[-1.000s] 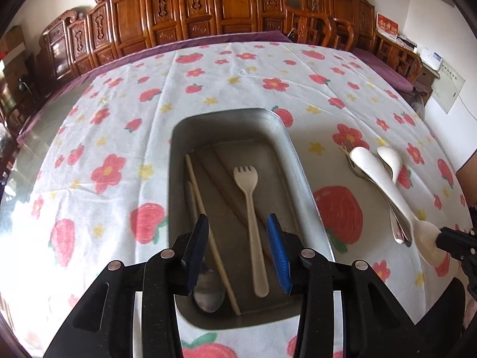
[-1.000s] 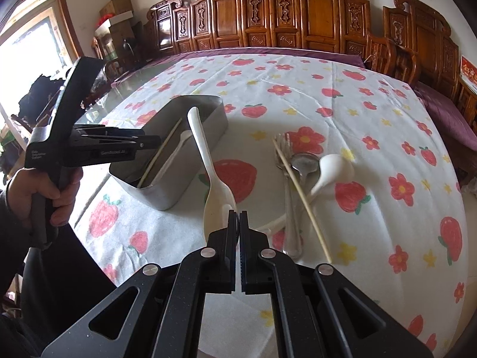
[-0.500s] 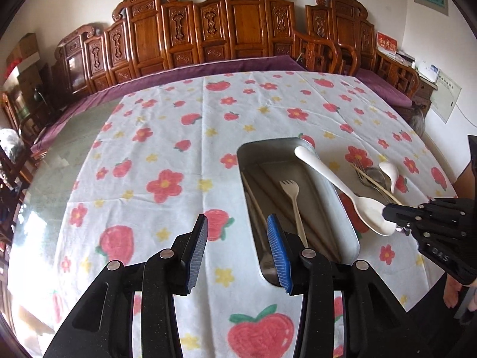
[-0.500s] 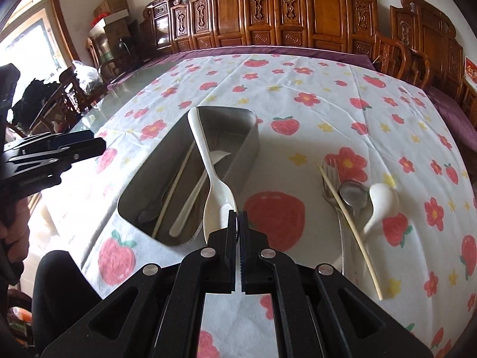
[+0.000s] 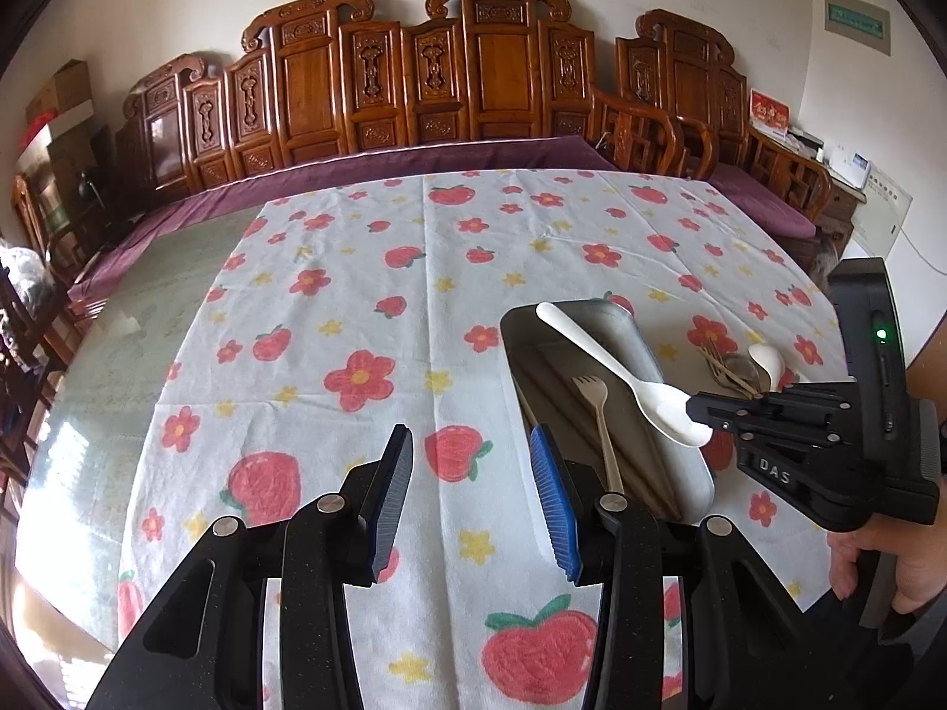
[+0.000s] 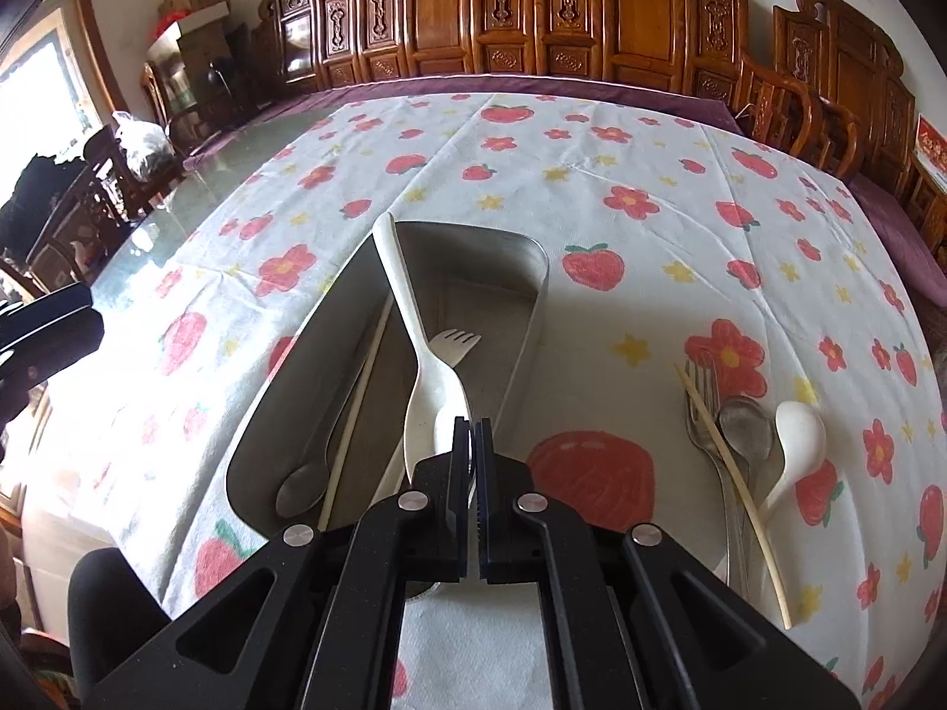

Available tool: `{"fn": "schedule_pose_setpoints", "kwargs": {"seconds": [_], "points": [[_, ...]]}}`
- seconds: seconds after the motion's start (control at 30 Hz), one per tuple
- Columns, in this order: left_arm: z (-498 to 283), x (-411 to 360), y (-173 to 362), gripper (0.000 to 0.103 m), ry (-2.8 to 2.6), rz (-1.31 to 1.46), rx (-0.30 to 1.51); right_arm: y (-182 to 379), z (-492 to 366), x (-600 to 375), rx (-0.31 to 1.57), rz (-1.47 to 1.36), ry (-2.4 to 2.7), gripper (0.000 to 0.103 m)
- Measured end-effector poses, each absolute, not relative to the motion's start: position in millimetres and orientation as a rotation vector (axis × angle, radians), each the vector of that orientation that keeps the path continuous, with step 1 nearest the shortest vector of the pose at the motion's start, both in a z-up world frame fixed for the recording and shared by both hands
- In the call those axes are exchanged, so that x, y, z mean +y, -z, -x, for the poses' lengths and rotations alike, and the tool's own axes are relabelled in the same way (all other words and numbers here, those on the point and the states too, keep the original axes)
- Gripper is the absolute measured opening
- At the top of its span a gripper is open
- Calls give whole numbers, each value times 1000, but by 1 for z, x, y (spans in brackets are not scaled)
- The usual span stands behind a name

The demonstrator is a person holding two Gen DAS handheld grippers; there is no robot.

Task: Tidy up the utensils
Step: 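Lower the white plastic spoon into the metal tray with the right tool and open it, then return the right tool to the pile and grasp a wooden chopstick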

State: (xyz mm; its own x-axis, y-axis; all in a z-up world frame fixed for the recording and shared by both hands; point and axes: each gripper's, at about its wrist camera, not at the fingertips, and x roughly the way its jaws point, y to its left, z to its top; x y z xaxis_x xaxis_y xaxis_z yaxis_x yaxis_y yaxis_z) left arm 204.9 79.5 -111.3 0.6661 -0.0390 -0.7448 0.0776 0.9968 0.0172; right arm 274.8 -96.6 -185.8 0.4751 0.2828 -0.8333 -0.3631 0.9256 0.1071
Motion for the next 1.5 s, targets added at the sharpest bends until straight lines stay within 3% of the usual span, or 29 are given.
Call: {"fn": "schedule_pose_setpoints", "kwargs": {"seconds": [0.73, 1.17, 1.2, 1.3, 1.37, 1.43, 1.5], "points": [[-199, 95, 111, 39, 24, -45, 836, 196, -269, -65, 995, 130, -454, 6], [-199, 72, 109, 40, 58, -41, 834, 174, -245, -147, 901, 84, -458, 6], [-199, 69, 110, 42, 62, -39, 835, 173, -245, -153, 895, 85, -451, 10], [-198, 60, 112, 60, 71, -39, 824, 169, -245, -181, 869, 83, -418, 12], [-199, 53, 114, 62, 78, -41, 829, 167, -246, -201, 861, 69, -402, 13], [-199, 46, 116, 70, 90, -37, 830, 165, -246, -218, 850, 76, -380, 14], [-200, 39, 119, 75, 97, -40, 828, 164, -247, -232, 843, 79, -368, 24]]}}
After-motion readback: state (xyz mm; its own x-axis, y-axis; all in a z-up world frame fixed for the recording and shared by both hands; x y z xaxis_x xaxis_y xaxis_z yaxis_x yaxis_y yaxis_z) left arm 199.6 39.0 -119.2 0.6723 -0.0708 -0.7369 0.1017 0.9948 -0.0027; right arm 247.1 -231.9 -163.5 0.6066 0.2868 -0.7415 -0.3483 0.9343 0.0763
